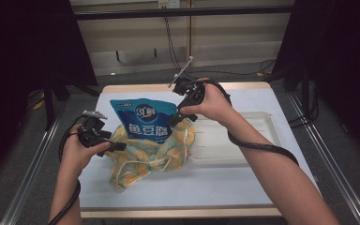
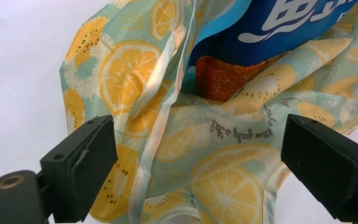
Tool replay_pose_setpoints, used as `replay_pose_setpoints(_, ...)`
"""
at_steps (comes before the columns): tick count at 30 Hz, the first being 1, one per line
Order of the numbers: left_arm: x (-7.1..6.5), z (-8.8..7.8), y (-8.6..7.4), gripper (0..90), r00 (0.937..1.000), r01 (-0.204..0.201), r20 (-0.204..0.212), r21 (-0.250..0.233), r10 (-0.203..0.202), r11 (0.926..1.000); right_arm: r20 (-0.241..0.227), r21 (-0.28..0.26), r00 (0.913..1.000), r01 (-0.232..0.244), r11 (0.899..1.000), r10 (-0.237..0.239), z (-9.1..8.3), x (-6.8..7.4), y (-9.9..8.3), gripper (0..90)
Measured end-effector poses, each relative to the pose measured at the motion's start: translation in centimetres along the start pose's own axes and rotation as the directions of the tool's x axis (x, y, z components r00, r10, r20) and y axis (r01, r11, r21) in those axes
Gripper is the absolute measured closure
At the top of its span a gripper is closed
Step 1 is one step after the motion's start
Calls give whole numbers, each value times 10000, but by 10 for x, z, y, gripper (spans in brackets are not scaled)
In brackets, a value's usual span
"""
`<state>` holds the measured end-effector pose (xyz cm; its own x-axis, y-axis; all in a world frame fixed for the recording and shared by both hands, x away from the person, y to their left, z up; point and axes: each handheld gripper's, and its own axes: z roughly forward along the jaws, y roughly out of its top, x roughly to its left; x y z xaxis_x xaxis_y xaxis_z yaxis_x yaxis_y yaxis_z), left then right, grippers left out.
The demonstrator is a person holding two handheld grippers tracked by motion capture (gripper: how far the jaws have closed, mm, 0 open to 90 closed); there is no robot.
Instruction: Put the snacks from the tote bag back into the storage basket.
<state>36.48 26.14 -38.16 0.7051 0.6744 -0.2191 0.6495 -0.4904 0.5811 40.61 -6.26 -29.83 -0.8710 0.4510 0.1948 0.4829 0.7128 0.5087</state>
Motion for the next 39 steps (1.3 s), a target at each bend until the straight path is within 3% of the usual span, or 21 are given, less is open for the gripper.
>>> replay_pose_setpoints(30, -1, -1, 0, 44, 9995, -228, 202, 168, 224, 9996, 14, -126, 10000, -48, 9999, 48, -6, 2, 27, 217)
replay_pose_setpoints(35, -1, -1, 0, 44, 9996, -205, 208, 148, 202, 9997, 11, -72, 9996, -290, 9996, 290, -5, 3, 31, 224)
replay_pose_setpoints(39, -1, -2, 0, 44, 9994, -233, 248, 144, 229, 9996, -96, -58, 9999, -130, 9999, 129, -3, 2, 35, 240)
